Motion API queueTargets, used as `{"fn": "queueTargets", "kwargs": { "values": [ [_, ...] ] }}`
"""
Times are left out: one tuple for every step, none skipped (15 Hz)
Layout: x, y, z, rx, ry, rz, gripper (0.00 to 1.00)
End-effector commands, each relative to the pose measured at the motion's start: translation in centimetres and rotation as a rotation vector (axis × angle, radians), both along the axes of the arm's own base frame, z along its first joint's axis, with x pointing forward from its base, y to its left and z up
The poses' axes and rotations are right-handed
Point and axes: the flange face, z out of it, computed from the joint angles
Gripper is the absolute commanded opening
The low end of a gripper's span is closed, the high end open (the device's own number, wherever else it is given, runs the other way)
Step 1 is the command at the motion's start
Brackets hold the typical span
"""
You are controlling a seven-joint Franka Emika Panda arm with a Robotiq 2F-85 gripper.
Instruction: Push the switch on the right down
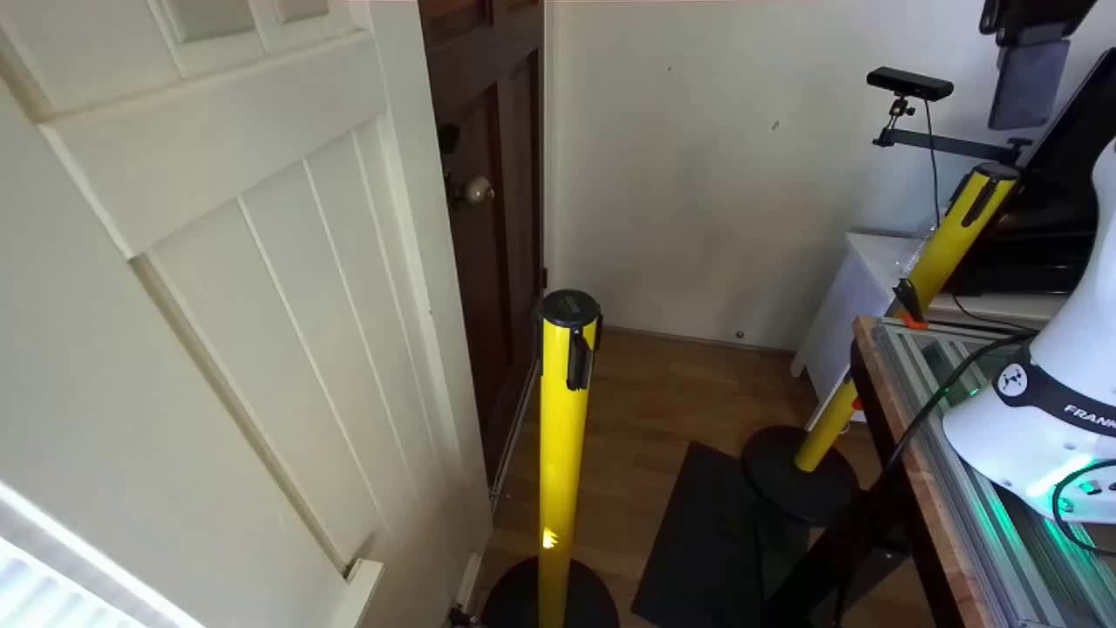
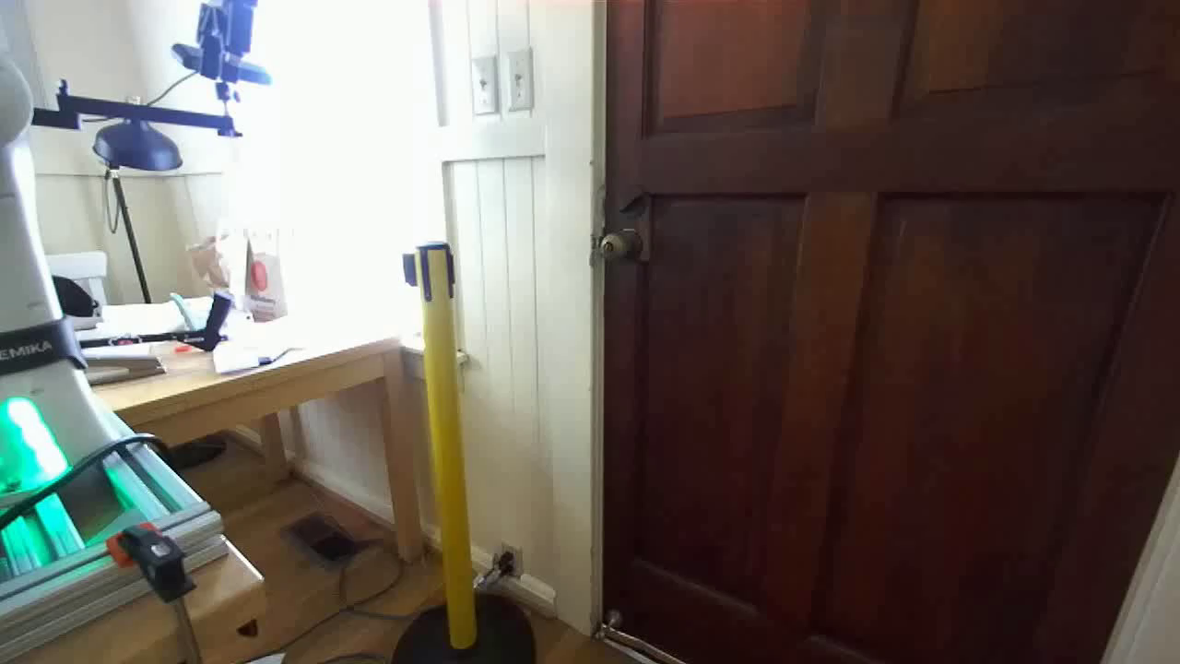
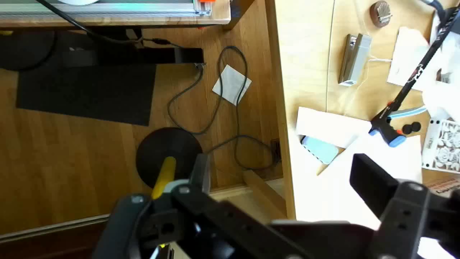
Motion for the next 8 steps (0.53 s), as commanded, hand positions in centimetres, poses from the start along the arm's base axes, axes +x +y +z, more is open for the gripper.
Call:
{"fn": "queueTargets", "kwargs": {
  "values": [
    [0.0,0.0,0.1,0.000,0.001,0.000,1.00],
    [0.0,0.0,0.1,0.000,0.001,0.000,1.00],
    [0.0,0.0,0.1,0.000,0.001,0.000,1.00],
    [0.5,-0.1,0.3,-0.012,-0.036,-0.009,1.00],
    [1.1,-0.3,0.4,-0.048,-0.088,-0.032,1.00],
    [2.3,-0.8,0.6,-0.085,-0.139,-0.046,1.00],
    [3.5,-1.3,0.7,-0.114,-0.193,-0.053,1.00],
    [4.8,-2.1,0.9,-0.145,-0.243,-0.065,1.00]
  ]
}}
